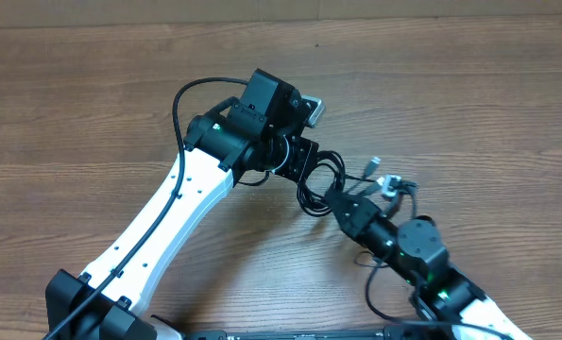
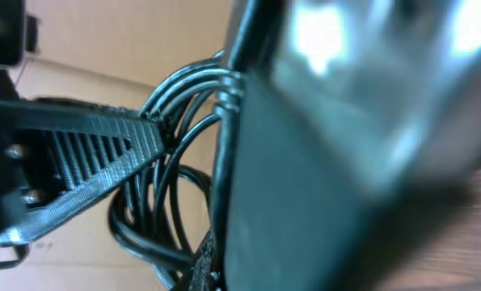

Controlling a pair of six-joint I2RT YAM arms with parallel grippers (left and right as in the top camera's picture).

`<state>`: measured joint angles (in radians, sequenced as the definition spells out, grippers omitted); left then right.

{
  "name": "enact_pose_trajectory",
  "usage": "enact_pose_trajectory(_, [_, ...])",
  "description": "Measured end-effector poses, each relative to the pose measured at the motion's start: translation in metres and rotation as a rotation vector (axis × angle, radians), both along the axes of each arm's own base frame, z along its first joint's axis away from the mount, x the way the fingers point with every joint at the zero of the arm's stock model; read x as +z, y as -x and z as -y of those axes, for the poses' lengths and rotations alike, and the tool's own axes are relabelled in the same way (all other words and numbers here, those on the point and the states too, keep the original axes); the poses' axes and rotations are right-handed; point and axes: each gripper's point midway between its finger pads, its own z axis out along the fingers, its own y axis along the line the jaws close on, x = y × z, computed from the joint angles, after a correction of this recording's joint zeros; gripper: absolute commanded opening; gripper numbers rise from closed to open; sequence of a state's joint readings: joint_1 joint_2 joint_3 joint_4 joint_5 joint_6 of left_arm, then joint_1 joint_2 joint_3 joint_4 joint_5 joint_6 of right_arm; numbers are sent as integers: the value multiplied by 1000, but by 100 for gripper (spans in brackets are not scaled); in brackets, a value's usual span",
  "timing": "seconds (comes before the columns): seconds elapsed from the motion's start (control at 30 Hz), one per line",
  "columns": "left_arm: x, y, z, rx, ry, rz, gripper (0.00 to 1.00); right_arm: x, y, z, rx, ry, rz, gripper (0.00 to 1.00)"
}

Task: Untangle cables

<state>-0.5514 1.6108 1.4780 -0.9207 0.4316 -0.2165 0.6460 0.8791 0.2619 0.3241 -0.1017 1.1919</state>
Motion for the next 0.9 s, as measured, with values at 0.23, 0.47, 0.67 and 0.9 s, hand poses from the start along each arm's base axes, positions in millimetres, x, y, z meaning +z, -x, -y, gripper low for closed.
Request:
enact_pose_trajectory(0.23, [0,5,5,14,3,-25,4,-15,-8,-26,56,-11,3,4])
enact_pose_trajectory(0.47, [2,2,7,85,28,-64,4,-21,-10,-34,84,-18,2,4])
enact_pose_trajectory(0.67, [12,-10,15,172,97,-76,4,-15,-7,-38,111,-37,19,7])
enact_pose_trajectory(0.9, [13,-11,16,233,118,-117,4,-31,0,-40,145,-2,-39,23])
